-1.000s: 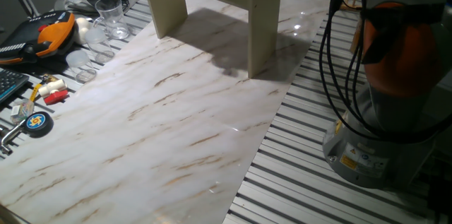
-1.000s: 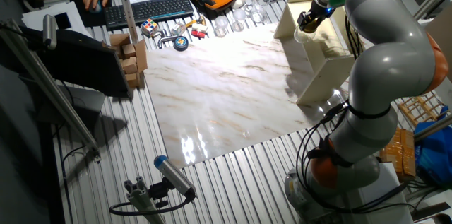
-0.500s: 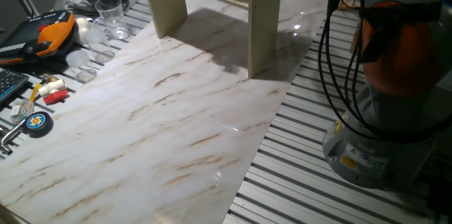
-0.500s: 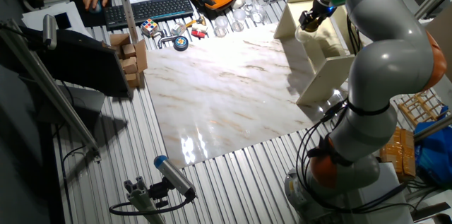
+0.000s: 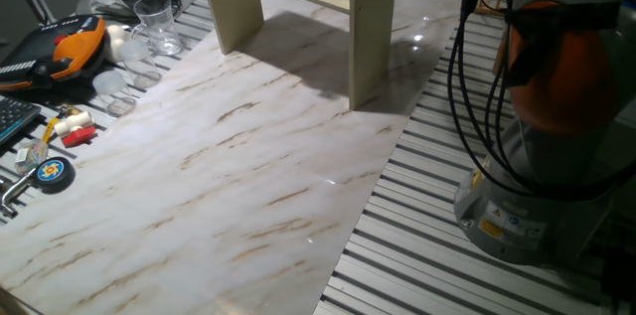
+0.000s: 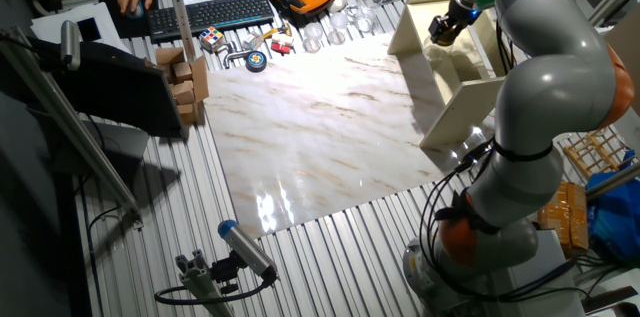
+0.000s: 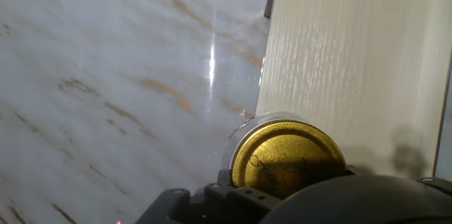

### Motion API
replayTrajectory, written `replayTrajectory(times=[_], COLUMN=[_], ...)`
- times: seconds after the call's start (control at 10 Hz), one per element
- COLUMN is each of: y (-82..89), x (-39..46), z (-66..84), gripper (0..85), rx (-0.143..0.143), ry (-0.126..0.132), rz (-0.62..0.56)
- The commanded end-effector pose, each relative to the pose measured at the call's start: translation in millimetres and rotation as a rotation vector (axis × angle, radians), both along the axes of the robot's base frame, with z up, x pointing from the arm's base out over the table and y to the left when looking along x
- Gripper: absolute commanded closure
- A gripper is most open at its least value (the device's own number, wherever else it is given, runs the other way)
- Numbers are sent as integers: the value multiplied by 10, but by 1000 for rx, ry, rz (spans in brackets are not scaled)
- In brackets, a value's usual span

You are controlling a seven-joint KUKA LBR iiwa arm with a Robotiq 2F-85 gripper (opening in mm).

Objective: Put the object on the shelf

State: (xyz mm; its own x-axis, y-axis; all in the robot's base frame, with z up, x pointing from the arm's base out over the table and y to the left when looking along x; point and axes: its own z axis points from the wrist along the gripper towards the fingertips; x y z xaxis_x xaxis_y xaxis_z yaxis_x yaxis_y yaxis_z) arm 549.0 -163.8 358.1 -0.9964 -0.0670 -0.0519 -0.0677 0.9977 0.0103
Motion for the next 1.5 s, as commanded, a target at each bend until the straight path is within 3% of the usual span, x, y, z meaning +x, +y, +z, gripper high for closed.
replayTrajectory(times=[0.0,1.0,1.4], y=[-31,-126,-127], x=[-12,-53,-53], z=[-18,-41,-44], gripper=[850,850,850], rx=[0,-7,-19], ry=[0,12,3], rz=[2,33,42])
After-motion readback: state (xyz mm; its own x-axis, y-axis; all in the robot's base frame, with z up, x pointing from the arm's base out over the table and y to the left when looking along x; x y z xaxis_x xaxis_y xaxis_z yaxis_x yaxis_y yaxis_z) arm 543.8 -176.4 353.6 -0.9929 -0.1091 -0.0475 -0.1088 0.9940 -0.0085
